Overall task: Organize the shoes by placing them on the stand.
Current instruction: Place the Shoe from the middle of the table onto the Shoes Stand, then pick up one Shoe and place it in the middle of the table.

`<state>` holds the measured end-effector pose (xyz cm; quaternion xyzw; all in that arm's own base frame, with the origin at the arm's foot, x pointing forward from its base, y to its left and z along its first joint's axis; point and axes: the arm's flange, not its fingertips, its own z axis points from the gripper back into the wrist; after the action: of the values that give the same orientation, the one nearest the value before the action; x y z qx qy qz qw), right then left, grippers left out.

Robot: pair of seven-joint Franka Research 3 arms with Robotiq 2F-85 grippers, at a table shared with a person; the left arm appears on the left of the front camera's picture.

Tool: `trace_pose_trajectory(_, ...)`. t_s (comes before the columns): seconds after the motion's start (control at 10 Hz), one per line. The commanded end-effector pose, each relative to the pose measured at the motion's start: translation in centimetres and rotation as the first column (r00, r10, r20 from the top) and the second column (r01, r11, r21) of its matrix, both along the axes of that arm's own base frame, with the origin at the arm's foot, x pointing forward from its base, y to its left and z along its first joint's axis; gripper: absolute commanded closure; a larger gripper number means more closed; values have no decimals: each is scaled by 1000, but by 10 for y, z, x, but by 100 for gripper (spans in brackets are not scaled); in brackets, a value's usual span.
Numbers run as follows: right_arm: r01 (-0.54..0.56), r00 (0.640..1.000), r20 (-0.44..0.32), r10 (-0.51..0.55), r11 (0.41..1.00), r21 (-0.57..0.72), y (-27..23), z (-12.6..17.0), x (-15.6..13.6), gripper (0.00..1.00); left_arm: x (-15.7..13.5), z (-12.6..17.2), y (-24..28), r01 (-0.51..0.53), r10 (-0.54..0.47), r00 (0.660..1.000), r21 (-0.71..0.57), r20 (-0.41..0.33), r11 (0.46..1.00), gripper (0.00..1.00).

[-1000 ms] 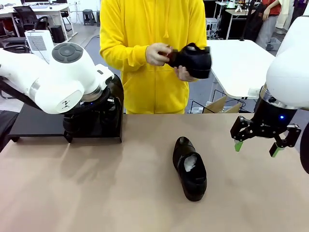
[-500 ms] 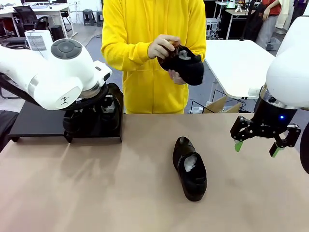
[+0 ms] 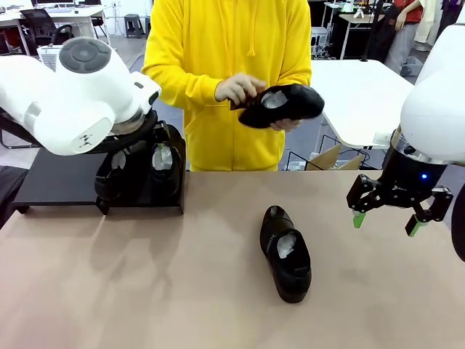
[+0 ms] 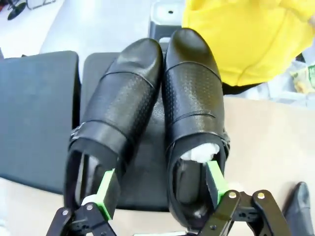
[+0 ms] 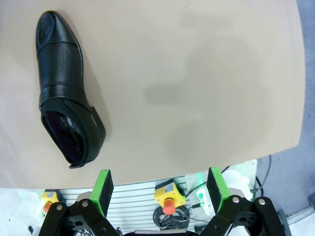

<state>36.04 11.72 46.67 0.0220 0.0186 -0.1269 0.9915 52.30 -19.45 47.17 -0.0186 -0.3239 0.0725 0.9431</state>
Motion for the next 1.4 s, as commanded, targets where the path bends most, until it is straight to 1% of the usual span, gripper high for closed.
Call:
trace_pose_trajectory(0.0, -2, 1000, -3, 2, 1000, 13, -1, 2, 1, 0, -39, 23, 24, -59, 60, 998, -49, 16, 997, 8)
trace_pose_trajectory(0.1, -2, 1000, -3, 2, 1000, 13, -1, 2, 1, 0, 0, 0, 0, 0, 0, 1000, 0, 0, 1000, 8)
trace_pose_trajectory(1.0, -2, 1000, -3, 2, 1000, 13, -1, 2, 1, 0, 0, 0, 0, 0, 0, 1000, 0, 0, 1000, 8)
trace_pose_trajectory(1.1, -2, 1000, -3, 2, 1000, 13, -1, 2, 1, 0, 0, -3, 0, -7, 6, 1000, -13, -13, 1000, 8)
trace_pose_trajectory(1.2, -2, 1000, -3, 2, 1000, 13, -1, 2, 1, 0, -20, 31, -8, 7, -8, 1000, -64, -16, 998, 8)
trace_pose_trajectory(1.3, -2, 1000, -3, 2, 1000, 13, -1, 2, 1, 0, -40, 67, -12, 50, -54, 998, -110, -30, 993, 8)
